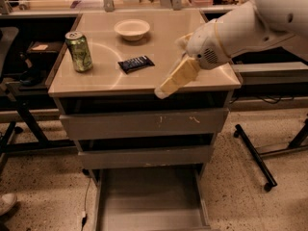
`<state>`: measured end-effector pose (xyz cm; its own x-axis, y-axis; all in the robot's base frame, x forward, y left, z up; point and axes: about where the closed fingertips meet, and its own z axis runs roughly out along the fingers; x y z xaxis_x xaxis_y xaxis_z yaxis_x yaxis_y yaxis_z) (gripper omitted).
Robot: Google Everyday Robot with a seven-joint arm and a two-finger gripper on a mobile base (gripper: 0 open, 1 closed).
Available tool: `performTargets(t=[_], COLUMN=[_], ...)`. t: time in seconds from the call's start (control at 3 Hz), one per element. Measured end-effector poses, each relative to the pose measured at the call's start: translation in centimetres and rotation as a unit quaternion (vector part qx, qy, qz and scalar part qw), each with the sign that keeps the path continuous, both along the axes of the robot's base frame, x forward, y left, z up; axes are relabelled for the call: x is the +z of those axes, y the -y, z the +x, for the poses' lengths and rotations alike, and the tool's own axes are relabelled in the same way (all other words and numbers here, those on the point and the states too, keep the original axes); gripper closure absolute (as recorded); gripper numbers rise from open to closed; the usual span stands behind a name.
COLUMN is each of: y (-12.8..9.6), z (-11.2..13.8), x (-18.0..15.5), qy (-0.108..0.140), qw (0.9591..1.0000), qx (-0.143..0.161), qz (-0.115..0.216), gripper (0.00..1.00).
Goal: Place green can into bottom drawer
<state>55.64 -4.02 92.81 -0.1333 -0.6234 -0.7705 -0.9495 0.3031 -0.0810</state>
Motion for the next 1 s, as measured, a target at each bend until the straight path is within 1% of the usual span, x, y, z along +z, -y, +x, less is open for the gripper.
performTargets(t=[0.33,0.67,1.0], y=[-3.2,-6.0,-6.7], z=[5.0,8.7,9.1], x=[-1.4,-2.5,-2.5], qy=[-0.020,-0.043,-0.046], qw=[0.9971,0.9942,0.9939], qx=[-0.030,-0.036,-0.034], qz=[0.068,0.091,0.094], gripper=[0.00,0.00,0.00])
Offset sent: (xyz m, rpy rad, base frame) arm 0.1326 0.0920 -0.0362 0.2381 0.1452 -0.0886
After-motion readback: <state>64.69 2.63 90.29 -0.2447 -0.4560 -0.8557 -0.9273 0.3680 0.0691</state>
